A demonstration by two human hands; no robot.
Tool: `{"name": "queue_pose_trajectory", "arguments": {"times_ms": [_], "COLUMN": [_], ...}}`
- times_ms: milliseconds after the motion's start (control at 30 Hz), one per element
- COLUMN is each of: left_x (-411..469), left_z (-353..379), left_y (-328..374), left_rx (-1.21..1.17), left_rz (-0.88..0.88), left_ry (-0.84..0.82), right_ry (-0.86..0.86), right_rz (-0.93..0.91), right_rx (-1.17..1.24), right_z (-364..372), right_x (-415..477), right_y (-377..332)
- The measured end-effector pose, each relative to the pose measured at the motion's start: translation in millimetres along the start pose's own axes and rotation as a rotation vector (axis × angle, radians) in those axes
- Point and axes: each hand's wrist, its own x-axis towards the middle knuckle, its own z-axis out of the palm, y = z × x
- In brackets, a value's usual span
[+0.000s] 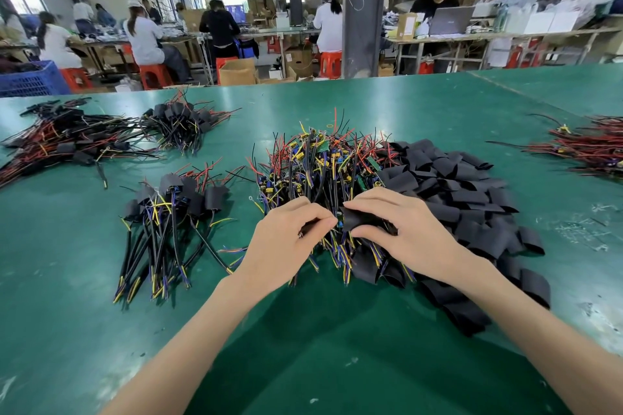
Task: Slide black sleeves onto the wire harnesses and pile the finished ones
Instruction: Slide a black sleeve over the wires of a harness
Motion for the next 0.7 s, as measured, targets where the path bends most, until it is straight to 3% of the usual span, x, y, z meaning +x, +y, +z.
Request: {"name": "queue_pose_trajectory", "arguments": {"times_ms": [433, 600, 700], "left_x": [-0.1, 9.1, 16.5], "left_z": [1.0, -24.6, -54.5], "left_y": [6.8, -2.9, -32.8], "left_rx": [0.129, 0.303, 0.441], "left_rz": [0.052, 0.128, -0.101], "left_ry": [0.097, 0.516, 0.691], "right_ry": [0.009, 0.247, 0.238], "right_rz": [-0.007, 0.091, 0.226], "right_rx": [0.0, -0.149, -0.352], "right_z": [3.7, -8.6, -16.1], "right_x": [-0.6, 4.2, 2.7], "right_y": [2.7, 16.7, 40.6]}}
